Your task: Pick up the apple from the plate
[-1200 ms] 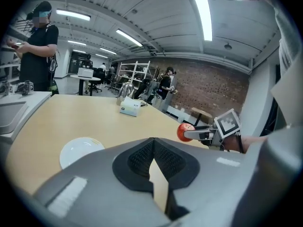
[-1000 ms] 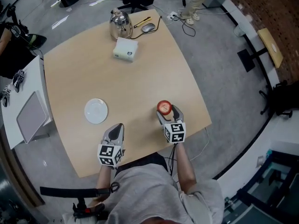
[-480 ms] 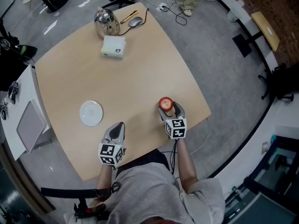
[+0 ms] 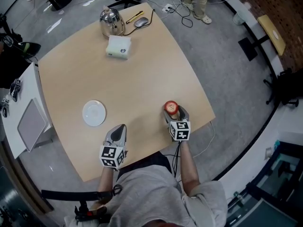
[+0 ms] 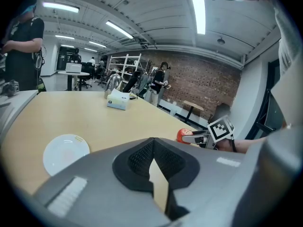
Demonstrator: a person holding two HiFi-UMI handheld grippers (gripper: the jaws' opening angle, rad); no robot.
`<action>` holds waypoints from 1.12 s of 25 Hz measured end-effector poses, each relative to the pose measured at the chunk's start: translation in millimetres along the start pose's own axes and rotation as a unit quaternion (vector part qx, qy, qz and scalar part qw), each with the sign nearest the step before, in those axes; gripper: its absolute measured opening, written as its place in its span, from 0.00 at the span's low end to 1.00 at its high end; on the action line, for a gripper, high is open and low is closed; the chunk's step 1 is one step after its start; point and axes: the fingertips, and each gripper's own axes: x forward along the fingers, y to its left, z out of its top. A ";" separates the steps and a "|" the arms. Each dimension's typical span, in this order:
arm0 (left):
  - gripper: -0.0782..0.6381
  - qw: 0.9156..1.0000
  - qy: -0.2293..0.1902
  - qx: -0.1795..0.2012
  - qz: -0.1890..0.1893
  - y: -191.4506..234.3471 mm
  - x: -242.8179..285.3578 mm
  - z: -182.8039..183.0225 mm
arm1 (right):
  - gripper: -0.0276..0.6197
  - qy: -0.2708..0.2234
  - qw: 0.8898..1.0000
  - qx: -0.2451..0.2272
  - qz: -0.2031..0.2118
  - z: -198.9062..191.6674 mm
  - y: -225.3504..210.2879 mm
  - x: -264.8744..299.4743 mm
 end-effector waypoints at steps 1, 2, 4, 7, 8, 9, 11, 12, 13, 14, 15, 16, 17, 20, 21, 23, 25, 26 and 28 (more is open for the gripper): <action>0.14 1.000 0.000 0.000 0.001 -0.2 -0.8 0.1 | 0.60 0.000 1.000 0.001 0.001 -0.6 -0.1 -0.4; 0.14 1.000 -0.001 0.000 0.002 -0.6 -1.4 0.1 | 0.60 -0.002 1.000 0.003 0.001 -0.7 -0.1 -0.8; 0.14 1.000 -0.001 0.000 0.002 -2.3 -1.9 0.0 | 0.60 -0.005 1.000 0.004 0.003 -0.6 -0.1 -1.3; 0.14 1.000 -0.002 0.001 0.000 -5.6 -2.2 -1.1 | 0.60 -0.010 1.000 0.003 0.003 -1.3 0.3 -1.6; 0.14 1.000 -0.002 0.002 0.000 -6.1 -2.2 -1.3 | 0.60 -0.011 1.000 0.004 0.002 -1.6 0.3 -1.5; 0.14 1.000 -0.002 0.002 0.001 -6.5 -2.2 -1.5 | 0.60 -0.012 1.000 0.004 0.002 -1.6 0.1 -1.4; 0.14 1.000 -0.003 0.001 0.002 -7.2 -2.2 -1.9 | 0.60 -0.013 1.000 0.003 0.000 -1.1 -0.4 -1.4; 0.14 1.000 -0.003 0.001 0.003 -7.5 -2.6 -2.0 | 0.60 -0.015 1.000 0.002 0.000 -0.4 -0.5 -1.7; 0.14 1.000 -0.004 0.001 0.003 -7.5 -3.0 -2.0 | 0.60 -0.017 1.000 0.002 0.000 0.5 -0.6 -2.1; 0.14 1.000 -0.004 0.001 0.004 -7.5 -3.5 -1.8 | 0.59 -0.019 1.000 0.003 0.000 1.3 -0.8 -2.6; 0.14 1.000 -0.004 0.001 0.004 -7.3 -4.2 -1.3 | 0.60 -0.020 1.000 0.005 0.001 2.1 -1.0 -3.3; 0.14 1.000 -0.005 0.001 0.005 -7.2 -5.0 -0.8 | 0.59 -0.021 1.000 0.006 0.002 2.8 -1.1 -4.1; 0.14 1.000 -0.005 0.000 0.006 -6.8 -5.9 -0.4 | 0.59 -0.021 1.000 0.006 0.003 3.7 -0.9 -5.1; 0.14 1.000 -0.008 -0.001 0.007 -5.1 -7.5 -0.8 | 0.59 -0.027 1.000 0.001 0.002 8.6 0.5 -7.9; 0.14 1.000 -0.009 0.000 0.008 -4.5 -7.6 -1.1 | 0.59 -0.030 1.000 0.000 0.002 10.6 0.8 -8.2; 0.13 1.000 -0.011 0.001 0.007 -3.9 -7.2 -1.5 | 0.59 -0.036 0.999 -0.002 0.002 15.1 2.0 -8.7; 0.14 1.000 -0.014 0.001 0.007 -4.1 -7.4 -2.2 | 0.59 -0.042 0.999 -0.006 0.002 19.3 3.8 -10.3; 0.14 1.000 -0.016 0.002 0.007 -4.2 -8.3 -2.0 | 0.59 -0.045 0.999 -0.007 0.003 21.5 5.3 -11.8; 0.14 1.000 -0.020 0.003 0.008 -4.6 -11.6 -0.3 | 0.59 -0.051 0.999 -0.010 0.005 27.4 9.4 -15.8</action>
